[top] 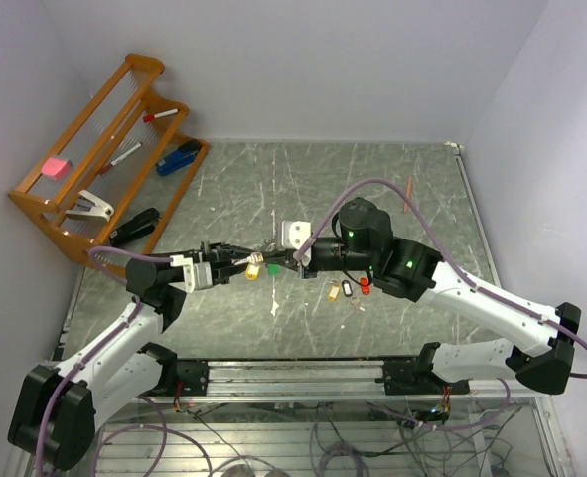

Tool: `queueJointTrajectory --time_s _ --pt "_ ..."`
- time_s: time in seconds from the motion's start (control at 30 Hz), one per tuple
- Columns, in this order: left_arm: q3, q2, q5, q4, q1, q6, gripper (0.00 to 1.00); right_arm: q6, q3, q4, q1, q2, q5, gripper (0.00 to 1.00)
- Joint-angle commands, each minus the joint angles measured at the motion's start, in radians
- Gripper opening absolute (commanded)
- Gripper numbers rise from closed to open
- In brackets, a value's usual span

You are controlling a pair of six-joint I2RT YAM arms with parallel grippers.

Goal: Put the keys on the keyring

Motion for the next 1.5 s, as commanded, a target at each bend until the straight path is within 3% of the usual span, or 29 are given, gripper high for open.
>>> queueJointTrajectory --time_s 0.0,0.23,0.6,0.87,1.17,1.33,1.47 --pt "0.071 -0.053 -0.028 -0.013 -0.024 0.065 0.17 0.017 -0.028 -0.024 -0.009 0.001 0.093 0.0" --pt "0.069 -0.067 -0.042 -0.12 -0.025 0.147 0.38 0.059 0.02 -0.071 -0.009 0.011 0.111 0.0" --pt "0.064 -0.097 -0.034 -0.262 -0.025 0.252 0.44 0.084 0.037 -0.086 -0.011 0.009 0.151 0.0" --pt "0.071 -0.17 -0.002 -0.534 -0.025 0.447 0.43 0.082 0.045 -0.102 -0.015 0.009 0.172 0.0" --pt "0.188 -0.13 0.046 -0.984 -0.023 0.871 0.4 0.058 0.065 -0.136 -0.017 0.017 0.153 0.0" --pt "0.23 -0.112 0.025 -1.047 -0.02 0.948 0.37 0.061 0.061 -0.139 -0.017 0.015 0.137 0.0" --pt "0.243 -0.116 0.029 -1.08 -0.019 0.971 0.25 0.062 0.055 -0.134 -0.017 0.008 0.142 0.0"
